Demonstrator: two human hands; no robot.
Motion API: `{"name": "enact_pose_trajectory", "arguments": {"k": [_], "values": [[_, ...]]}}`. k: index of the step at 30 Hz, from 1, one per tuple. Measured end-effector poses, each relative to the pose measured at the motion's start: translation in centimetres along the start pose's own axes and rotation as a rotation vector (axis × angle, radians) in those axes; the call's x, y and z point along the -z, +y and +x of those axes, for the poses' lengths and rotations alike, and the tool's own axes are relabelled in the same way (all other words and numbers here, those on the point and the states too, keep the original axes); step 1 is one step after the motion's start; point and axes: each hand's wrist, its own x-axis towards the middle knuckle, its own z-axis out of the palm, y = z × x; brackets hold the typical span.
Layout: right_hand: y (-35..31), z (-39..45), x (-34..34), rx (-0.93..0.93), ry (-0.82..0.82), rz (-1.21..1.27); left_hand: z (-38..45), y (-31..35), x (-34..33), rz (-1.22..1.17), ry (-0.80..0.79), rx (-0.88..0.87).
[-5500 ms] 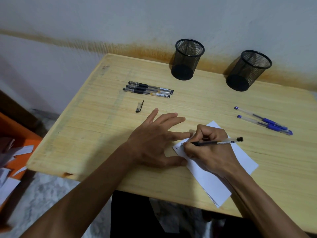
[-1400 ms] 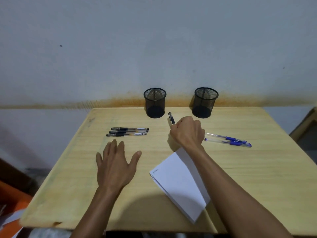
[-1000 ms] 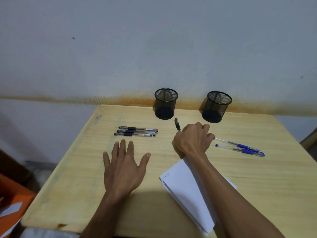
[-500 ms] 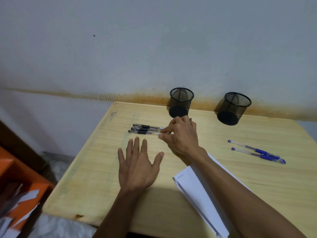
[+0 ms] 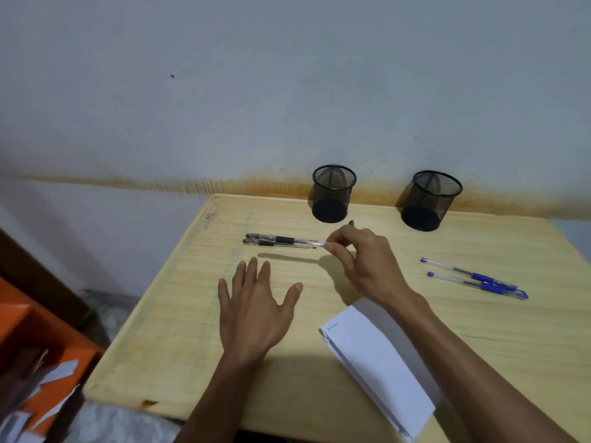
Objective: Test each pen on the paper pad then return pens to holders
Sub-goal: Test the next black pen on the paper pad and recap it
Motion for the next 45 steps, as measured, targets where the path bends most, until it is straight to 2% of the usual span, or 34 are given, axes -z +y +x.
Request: {"name": "enact_pose_trajectory", "arguments": {"k": [3,6,10,15,18,23,27,29,31,33,35,38,40,45], "values": [[1.1,-3.1,4.0,-0.049,0.019,0.124,-0.1,-0.2,-0.1,-0.15,0.118,-0.022],[2.5,-6.1,7.0,-0.099,-0.009,0.114,-0.4,0.4,0.4,-0.315,0.34,-0.239],[3.5,-8.1,9.2,-0.181,-0.004,0.255,-1.3,3.5,1.4,-0.234,0.45,-0.601],[3.0,-8.9,10.5,-0.339,0.152,0.673,-1.7,6.4,1.3,-0.218,0.537,-0.697],[2.1,-9.4,10.0,-0.458,0.166,0.906,-2.1,7.8,1.4,-0.25,0.507,-0.711],[0.9,-10.0,8.2,-0.49,0.14,0.857,-3.1,9.4,1.2,-0.248,0.403,-0.759],[1.5,-9.7,8.9,-0.384,0.153,0.864,-2.8,9.5,2.2,-0.341,0.35,-0.826],[1.1,-9.5,9.1,-0.352,0.128,0.88,-2.7,9.9,2.9,-0.389,0.308,-0.821],[1.4,-9.1,9.8,-0.407,0.203,0.955,-2.4,9.0,3.5,-0.463,0.291,-0.736],[3.0,-8.5,12.0,-0.501,0.396,1.046,-1.7,6.5,4.7,-0.573,0.282,-0.511],[4.8,-8.1,14.2,-0.504,0.461,0.995,-0.9,3.5,5.7,-0.548,0.234,-0.277],[4.5,-8.2,13.4,-0.456,0.329,0.905,-0.1,0.5,4.9,-0.469,0.165,-0.125],[3.6,-9.0,11.4,-0.486,0.241,0.866,0.1,-0.1,4.1,-0.418,0.174,-0.111],[3.1,-10.4,8.6,-0.564,0.199,0.85,1.6,-1.9,2.8,-0.161,0.217,-0.136]]}}
